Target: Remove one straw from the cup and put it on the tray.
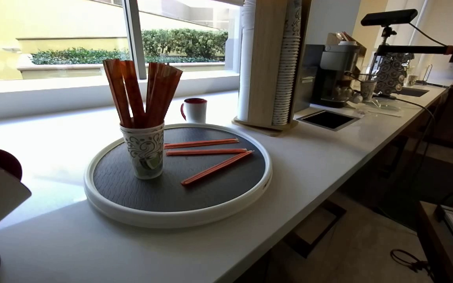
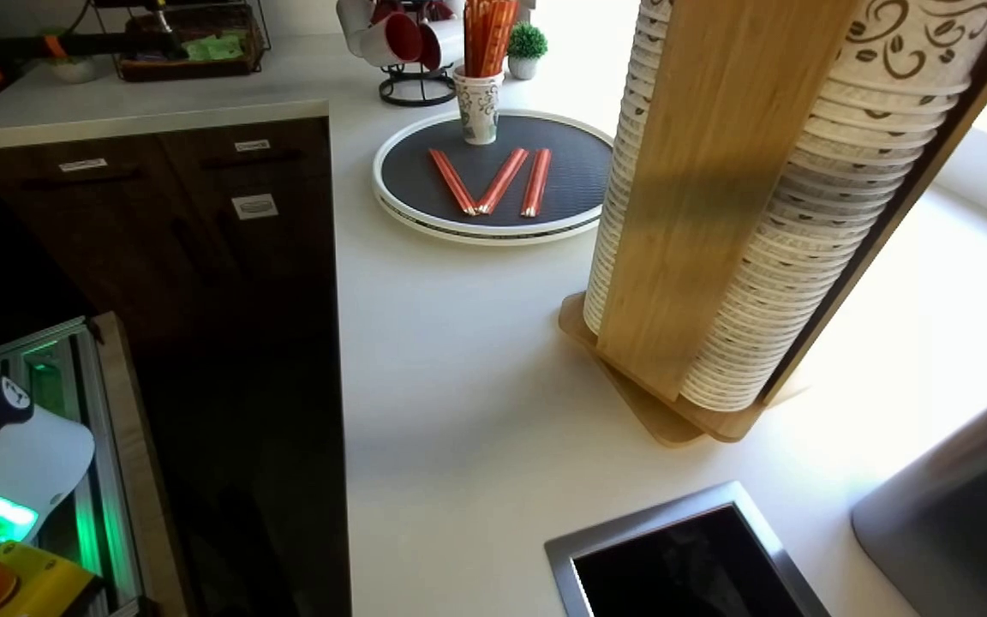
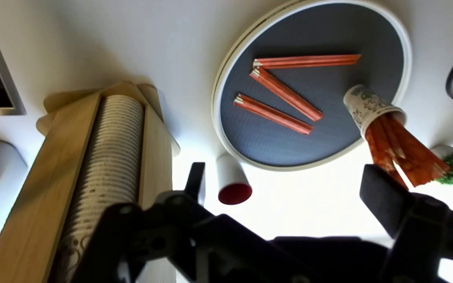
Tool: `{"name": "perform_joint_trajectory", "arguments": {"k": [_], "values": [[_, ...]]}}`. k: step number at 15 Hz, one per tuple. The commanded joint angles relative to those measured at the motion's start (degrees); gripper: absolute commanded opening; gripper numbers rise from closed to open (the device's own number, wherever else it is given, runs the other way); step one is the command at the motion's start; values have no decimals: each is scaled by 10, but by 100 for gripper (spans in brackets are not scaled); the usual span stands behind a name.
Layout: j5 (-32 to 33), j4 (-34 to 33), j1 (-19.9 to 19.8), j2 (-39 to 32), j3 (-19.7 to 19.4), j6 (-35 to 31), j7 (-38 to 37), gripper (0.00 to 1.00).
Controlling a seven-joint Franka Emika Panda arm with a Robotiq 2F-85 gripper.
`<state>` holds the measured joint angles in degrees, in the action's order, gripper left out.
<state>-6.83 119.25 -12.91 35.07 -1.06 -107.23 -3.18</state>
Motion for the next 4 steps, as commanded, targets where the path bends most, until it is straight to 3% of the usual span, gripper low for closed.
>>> {"name": "perform_joint_trajectory", "arguments": {"k": [1,4], "values": [[12,-12,27,7,-19,9,-8,100],[11,-15,30,14,-23,12,-6,100]]}}
